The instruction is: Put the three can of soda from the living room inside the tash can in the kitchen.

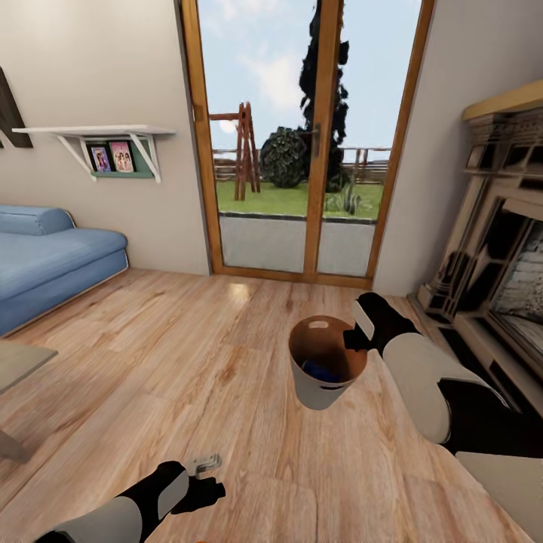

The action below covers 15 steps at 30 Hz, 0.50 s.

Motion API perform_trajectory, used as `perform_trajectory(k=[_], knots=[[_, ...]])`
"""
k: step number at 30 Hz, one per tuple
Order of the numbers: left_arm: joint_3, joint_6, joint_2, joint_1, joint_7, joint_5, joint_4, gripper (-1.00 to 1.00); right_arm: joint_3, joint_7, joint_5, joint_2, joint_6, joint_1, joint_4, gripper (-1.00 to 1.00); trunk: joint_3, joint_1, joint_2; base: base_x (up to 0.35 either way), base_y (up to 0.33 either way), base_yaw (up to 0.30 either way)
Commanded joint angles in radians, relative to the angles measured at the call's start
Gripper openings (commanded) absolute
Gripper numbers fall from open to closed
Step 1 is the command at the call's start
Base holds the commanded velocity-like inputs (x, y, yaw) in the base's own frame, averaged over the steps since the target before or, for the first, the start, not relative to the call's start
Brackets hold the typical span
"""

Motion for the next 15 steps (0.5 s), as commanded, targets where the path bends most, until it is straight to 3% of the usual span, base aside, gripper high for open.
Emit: perform_trajectory(k=[1, 15], knots=[[0.0, 0.0, 0.0, 0.0, 0.0, 0.0, 0.0, 1.0, -0.001, -0.001, 0.001, 0.001, 0.0, -0.005, 0.0, -1.0, -0.003, 0.004, -0.007, 0.0, 0.0, 0.0], [0.001, 0.003, 0.012, 0.0, -0.001, 0.001, 0.004, 1.0, -0.002, -0.011, 0.001, 0.011, 0.0, -0.046, 0.047, -1.0, -0.003, 0.004, -0.007, 0.0, 0.0, 0.0]])
